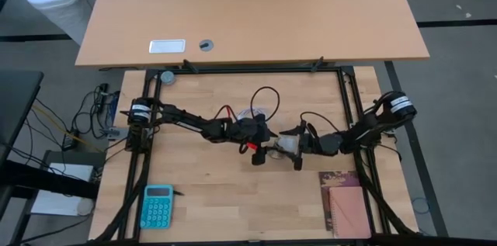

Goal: Screw lightbulb
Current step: Insert the white lightbulb into the lamp socket

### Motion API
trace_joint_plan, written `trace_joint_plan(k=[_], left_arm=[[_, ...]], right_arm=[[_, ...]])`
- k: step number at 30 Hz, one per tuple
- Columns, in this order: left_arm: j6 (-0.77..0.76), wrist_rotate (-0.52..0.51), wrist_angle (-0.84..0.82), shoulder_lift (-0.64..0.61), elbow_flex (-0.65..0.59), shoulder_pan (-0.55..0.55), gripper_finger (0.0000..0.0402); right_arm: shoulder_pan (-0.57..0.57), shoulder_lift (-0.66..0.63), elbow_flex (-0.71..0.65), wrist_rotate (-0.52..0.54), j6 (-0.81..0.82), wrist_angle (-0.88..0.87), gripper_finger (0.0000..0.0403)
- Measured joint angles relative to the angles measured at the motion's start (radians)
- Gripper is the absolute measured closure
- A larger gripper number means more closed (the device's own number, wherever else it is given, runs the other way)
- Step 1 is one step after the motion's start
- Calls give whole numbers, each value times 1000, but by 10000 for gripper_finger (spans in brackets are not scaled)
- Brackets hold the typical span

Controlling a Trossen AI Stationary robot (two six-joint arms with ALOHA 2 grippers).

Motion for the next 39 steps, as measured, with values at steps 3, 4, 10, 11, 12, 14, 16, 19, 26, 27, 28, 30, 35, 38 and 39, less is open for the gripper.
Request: trace_joint_plan(k=[3, 4, 10, 11, 12, 14, 16, 19, 26, 27, 28, 30, 35, 38, 39], left_arm=[[0, -8, 0, 0, 0, 0, 170], [0, -11, -1, 0, 0, 0, 170], [-19, -35, -27, 0, 0, -1, 170], [-25, -41, -38, 0, 0, -1, 170], [-26, -44, -49, 0, 0, -1, 170], [-27, -45, -68, 0, 0, -1, 170], [-32, -49, -76, 0, 0, -2, 170], [-32, -57, -75, 0, 1, -7, 170], [-14, -64, -114, -11, 2, -13, 170], [-14, -64, -121, -15, 2, -13, 170], [-14, -64, -127, -18, 2, -13, 170], [-14, -64, -132, -20, 2, -13, 170], [-17, -65, -133, -20, 2, -13, 170], [-18, -68, -132, -20, 2, -16, 170], [-18, -69, -132, -20, 1, -17, 170]], right_arm=[[-14, -40, 20, -33, 5, -70, 85], [-18, -53, 29, -40, 5, -112, 89], [-39, -118, 122, -56, 24, -414, 96], [-43, -127, 137, -57, 28, -461, 96], [-47, -137, 148, -57, 30, -501, 96], [-50, -156, 168, -58, 31, -557, 96], [-53, -174, 182, -60, 30, -596, 96], [-60, -201, 193, -71, 30, -651, 96], [-88, -236, 232, -131, 51, -773, 96], [-92, -236, 239, -138, 55, -788, 96], [-95, -236, 242, -142, 56, -797, 96], [-103, -236, 247, -159, 52, -804, 96], [-111, -236, 251, -164, 36, -809, 96], [-112, -236, 252, -164, 34, -816, 96], [-112, -236, 252, -164, 31, -817, 96]])
